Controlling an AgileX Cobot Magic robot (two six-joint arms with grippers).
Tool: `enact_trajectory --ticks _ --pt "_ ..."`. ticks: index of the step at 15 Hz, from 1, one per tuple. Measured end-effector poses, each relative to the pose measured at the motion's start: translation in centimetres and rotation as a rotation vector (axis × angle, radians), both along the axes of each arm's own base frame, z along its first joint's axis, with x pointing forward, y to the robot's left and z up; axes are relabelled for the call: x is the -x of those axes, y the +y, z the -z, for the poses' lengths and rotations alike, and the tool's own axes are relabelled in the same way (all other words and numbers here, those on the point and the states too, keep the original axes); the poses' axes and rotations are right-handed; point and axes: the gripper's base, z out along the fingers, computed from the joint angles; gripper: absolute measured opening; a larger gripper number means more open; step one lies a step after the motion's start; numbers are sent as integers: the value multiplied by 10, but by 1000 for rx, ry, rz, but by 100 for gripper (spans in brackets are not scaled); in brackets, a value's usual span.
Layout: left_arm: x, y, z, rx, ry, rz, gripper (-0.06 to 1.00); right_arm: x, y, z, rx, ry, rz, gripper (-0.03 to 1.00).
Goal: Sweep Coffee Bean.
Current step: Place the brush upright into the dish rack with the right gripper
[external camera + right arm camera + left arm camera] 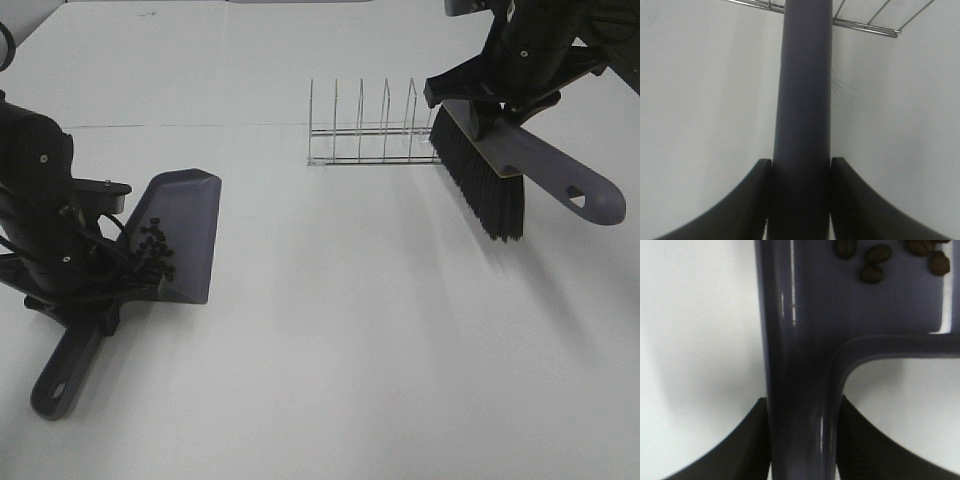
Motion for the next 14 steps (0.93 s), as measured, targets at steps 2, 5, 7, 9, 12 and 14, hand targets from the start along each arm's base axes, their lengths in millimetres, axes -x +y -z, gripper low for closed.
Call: enact_trajectory --ticks 2,5,7,9,12,14 --pt "0 0 0 0 0 0 35 -4 1 13 14 15 -4 30" --pt "0 0 0 0 0 0 35 -8 1 23 24 23 -3 30" --pt "0 0 0 0 0 0 35 -9 1 22 22 11 3 30" --pt "0 0 0 0 0 0 35 -10 0 22 34 -8 5 30" --pt "0 0 0 0 0 0 35 -15 0 25 40 -28 4 30" --pt "0 0 0 0 0 0 35 -21 1 26 52 -38 0 30"
